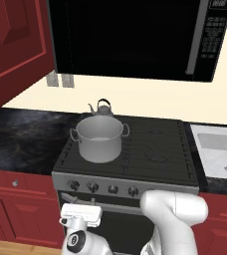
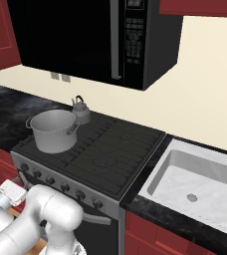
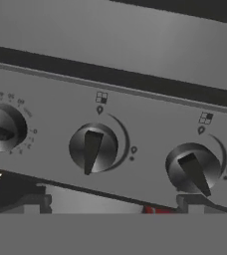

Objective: Pick the kettle from the cabinet and place it on a stove burner. Then pick the pot from the counter and place it on another stove burner. Finally, turn both burners on.

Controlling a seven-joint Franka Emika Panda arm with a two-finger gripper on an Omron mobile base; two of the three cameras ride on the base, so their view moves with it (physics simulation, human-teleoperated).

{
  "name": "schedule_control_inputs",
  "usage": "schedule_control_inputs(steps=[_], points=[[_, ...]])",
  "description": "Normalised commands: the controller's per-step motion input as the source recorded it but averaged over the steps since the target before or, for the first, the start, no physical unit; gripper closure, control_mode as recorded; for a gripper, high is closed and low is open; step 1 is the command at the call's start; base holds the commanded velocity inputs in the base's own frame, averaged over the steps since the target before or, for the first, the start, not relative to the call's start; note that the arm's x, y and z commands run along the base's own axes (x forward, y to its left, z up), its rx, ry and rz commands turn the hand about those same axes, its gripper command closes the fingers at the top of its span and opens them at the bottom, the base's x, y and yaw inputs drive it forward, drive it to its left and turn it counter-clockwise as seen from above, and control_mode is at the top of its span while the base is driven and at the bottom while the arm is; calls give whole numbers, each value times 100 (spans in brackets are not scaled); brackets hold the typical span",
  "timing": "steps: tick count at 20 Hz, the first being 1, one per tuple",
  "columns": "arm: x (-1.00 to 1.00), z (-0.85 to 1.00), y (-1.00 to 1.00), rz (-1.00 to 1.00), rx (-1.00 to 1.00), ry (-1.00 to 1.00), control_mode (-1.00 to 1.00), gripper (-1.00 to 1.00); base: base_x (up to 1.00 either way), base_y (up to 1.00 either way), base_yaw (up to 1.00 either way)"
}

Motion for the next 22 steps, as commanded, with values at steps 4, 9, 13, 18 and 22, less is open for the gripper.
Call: schedule_control_inputs(steps=[4, 9, 13, 18, 22], points=[[0, 4, -8, 7, 13, -3, -100, -100, 0, 0, 0], [0, 0, -12, 5, 12, -2, -100, -100, 0, 0, 0], [1, 2, -9, 5, 11, -1, -100, -100, 0, 0, 0], [4, 1, -4, 4, 8, 0, -100, -100, 0, 0, 0], [5, 0, 0, 1, 3, 0, -100, -100, 0, 0, 0]])
